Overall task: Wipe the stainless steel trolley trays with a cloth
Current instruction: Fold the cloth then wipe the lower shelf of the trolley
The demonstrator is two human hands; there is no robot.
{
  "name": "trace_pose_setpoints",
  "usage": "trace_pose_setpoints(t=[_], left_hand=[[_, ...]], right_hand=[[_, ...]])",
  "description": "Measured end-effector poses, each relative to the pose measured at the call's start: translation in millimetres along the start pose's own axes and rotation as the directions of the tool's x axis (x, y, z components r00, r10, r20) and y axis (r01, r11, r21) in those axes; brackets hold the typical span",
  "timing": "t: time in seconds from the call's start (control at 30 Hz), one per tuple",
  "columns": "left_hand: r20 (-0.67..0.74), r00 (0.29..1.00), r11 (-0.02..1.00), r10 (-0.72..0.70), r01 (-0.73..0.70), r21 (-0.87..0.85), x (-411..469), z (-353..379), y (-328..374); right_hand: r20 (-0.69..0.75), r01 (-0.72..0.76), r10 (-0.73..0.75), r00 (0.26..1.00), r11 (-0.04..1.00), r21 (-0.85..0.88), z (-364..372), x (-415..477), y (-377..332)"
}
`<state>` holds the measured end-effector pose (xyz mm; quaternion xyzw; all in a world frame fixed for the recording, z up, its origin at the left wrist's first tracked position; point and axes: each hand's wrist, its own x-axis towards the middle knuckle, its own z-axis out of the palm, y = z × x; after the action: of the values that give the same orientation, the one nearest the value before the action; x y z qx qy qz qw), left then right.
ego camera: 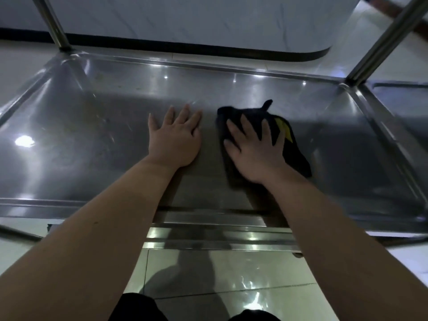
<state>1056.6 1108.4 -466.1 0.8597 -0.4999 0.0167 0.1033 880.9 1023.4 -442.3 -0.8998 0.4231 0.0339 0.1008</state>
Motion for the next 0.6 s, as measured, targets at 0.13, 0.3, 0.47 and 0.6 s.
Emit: trace_pose_setpoints(t=[0.13,0.3,0.47,0.6], left_hand=[[0.001,1.000,1.000,0.008,-0.008,0.009,-4,1,-1],[0.066,0.998,0.999,-0.001,0.004,-0.043,-12,-9,-3],[0.047,0.999,0.838,-0.008,0.033,-0.544,-9,-27,-14],[0.079,0.980,0.322,-0.180,0.135,-0.937,-10,-54,-32]], right_hand=[[0.017,0.209,-0.209,0.978,0.978,-0.005,19,-93,1],[0.006,0.076,-0.076,0.997,0.997,-0.014,12,-62,-16],[-0.028,-0.137,0.137,0.990,0.990,0.027,9,-13,-66],[0.005,-0.098,0.098,0.995,0.995,0.024,21,-20,-133]])
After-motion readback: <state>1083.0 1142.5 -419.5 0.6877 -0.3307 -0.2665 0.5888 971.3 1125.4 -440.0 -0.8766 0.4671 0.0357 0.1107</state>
